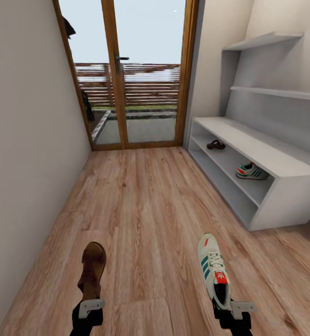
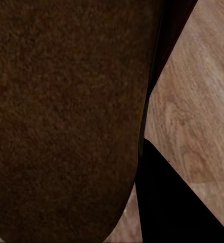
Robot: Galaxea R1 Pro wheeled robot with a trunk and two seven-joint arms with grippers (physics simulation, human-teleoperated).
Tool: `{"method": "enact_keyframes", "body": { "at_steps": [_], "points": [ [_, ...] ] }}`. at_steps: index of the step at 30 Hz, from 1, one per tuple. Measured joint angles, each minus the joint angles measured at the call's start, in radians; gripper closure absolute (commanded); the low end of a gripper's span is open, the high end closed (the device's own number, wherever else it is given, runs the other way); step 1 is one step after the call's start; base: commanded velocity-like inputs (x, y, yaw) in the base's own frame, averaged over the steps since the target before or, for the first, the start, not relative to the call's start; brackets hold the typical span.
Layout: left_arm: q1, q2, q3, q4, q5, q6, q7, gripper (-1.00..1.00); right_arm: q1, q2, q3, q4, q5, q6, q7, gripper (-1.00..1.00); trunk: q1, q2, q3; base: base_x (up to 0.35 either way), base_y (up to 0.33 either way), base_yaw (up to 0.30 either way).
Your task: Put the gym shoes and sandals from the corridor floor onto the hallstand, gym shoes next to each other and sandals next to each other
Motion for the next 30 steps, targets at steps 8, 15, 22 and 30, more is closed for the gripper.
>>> {"method": "enact_keyframes", "body": {
  "at_steps": [8,15,22,30],
  "points": [
    [-0.001,0.001,-0.005,0.000,-0.010,0.000,-0.011,1.00,0.000,0.000,0.000,0.002,0.000,0.000,0.000,1.00,0.000,0.000,0.000,0.330,0.131,0.000],
    [-0.005,0.006,-0.040,0.000,-0.034,0.003,-0.014,1.00,0.000,0.000,0.000,0.002,0.000,0.000,0.001,1.00,0.000,0.000,0.000,0.330,0.131,0.000],
    [-0.005,0.008,-0.044,0.000,-0.035,0.005,-0.011,1.00,0.000,0.000,0.000,0.002,0.000,0.000,0.001,1.00,0.000,0.000,0.000,0.330,0.131,0.000],
    [-0.005,0.008,-0.044,0.000,-0.035,0.004,-0.007,1.00,0.000,0.000,0.001,0.002,0.000,0.000,0.001,1.00,0.000,0.000,0.000,0.330,0.131,0.000]
  ]
}}
